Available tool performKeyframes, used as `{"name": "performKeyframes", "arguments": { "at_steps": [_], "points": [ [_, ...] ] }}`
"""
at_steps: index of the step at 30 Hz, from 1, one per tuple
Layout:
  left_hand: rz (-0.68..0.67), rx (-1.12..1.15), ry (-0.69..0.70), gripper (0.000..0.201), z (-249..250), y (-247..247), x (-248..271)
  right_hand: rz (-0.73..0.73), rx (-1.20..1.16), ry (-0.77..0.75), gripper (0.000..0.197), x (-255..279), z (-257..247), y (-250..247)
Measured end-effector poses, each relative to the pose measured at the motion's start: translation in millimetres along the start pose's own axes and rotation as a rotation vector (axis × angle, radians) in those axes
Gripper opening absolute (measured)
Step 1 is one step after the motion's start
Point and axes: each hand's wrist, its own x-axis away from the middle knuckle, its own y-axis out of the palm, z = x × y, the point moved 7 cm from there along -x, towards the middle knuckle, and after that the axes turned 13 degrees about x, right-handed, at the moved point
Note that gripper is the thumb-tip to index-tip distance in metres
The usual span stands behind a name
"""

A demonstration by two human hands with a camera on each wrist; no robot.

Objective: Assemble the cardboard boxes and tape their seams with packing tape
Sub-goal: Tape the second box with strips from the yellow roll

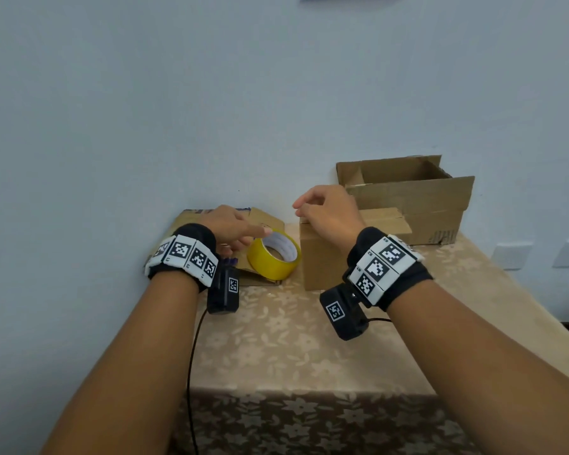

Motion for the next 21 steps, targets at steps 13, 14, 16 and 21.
{"name": "performKeyframes", "arguments": {
  "at_steps": [13,14,16,21],
  "points": [
    [0.115,-0.267,0.133,0.018,9,22,-8,0.003,-0.091,-0.069,0.018,0,-21,-5],
    [0.135,-0.268,0.137,0.013,8,21,-8,0.003,-0.106,-0.083,0.018,2,-24,-5],
    [0.186,-0.254,0.145,0.009,8,17,-7,0.008,-0.127,-0.103,0.022,4,-27,-4],
    [0.307,-0.225,0.202,0.014,20,3,-1,0.020,-0.275,-0.156,0.029,6,-31,-8]
  ]
}}
